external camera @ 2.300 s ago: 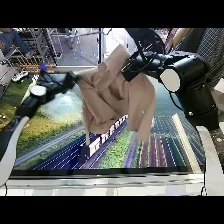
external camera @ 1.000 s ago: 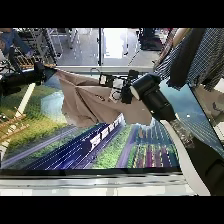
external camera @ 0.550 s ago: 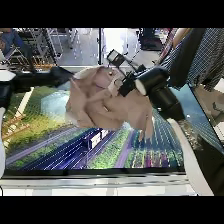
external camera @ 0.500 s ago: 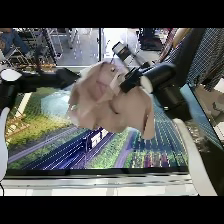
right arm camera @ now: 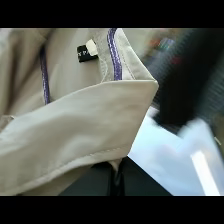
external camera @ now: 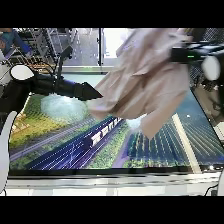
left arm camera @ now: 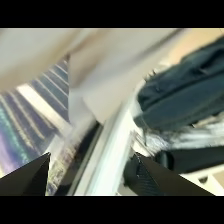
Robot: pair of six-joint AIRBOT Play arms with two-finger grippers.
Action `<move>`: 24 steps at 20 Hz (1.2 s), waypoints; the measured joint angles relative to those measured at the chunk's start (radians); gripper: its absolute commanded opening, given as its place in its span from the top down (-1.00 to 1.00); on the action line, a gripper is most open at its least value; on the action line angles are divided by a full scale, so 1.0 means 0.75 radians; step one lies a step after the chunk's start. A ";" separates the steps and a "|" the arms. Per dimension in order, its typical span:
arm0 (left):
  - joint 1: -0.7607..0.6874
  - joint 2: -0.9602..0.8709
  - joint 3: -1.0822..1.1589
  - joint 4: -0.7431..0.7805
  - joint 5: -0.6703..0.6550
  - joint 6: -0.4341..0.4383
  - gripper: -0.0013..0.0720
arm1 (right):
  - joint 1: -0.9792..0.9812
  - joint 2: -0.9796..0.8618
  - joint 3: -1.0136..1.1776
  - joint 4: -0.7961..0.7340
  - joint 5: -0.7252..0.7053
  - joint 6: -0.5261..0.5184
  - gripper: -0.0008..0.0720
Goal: Fold the clothes and pants, and hang the long-sleeved shirts on hangers.
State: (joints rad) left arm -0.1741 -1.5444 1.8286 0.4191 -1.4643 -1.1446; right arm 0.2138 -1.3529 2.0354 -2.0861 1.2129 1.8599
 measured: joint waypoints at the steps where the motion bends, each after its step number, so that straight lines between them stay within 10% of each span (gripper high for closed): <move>1: -0.002 0.008 0.000 0.000 -0.013 -0.001 -0.48 | -0.082 0.021 -0.001 -0.045 0.120 0.025 0.93; 7: 0.020 0.022 0.000 0.000 -0.085 -0.001 -0.48 | -0.594 0.206 0.009 -0.376 0.492 0.074 0.93; 17: 0.073 0.023 0.000 -0.001 -0.119 0.065 -0.48 | -1.280 0.237 0.079 -0.531 -0.126 0.439 0.93; 24: 0.076 0.023 0.000 -0.002 -0.126 0.058 -0.48 | -1.768 0.191 0.028 -0.338 -0.401 0.420 0.91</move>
State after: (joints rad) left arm -0.1173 -1.5269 1.8286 0.4175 -1.5585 -1.1007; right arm -1.1118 -1.2098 2.0563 -2.3394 0.9123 2.1750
